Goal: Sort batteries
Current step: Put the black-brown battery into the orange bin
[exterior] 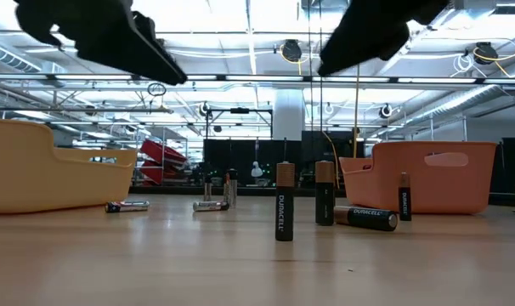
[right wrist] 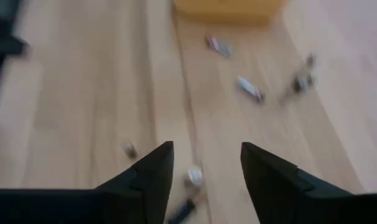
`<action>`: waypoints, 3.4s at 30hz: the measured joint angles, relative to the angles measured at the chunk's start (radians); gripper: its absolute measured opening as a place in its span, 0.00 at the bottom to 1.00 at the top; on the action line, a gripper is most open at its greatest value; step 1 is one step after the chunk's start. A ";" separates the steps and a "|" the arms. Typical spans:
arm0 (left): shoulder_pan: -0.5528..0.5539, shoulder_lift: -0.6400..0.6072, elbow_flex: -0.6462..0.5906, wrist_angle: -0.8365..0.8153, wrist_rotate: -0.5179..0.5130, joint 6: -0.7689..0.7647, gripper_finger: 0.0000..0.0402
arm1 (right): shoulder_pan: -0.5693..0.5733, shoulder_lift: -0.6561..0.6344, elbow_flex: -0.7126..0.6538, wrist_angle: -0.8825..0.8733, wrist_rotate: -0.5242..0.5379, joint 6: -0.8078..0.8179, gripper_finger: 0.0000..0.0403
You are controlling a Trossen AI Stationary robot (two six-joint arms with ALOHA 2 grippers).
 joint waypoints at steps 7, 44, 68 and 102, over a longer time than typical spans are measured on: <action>0.015 -0.057 -0.004 0.237 -0.038 0.274 0.57 | -0.003 0.094 0.204 -0.245 -0.175 0.102 0.50; 0.408 -0.564 -0.290 0.401 0.474 0.353 0.57 | -0.142 0.279 0.239 -0.270 -0.295 -0.040 0.49; 0.421 -0.630 -0.290 0.240 0.761 0.326 0.57 | -0.142 0.279 0.217 -0.230 -0.317 0.013 0.37; 0.421 -0.636 -0.290 0.297 0.626 0.374 0.57 | -0.157 0.325 0.115 -0.048 -0.298 -0.042 0.07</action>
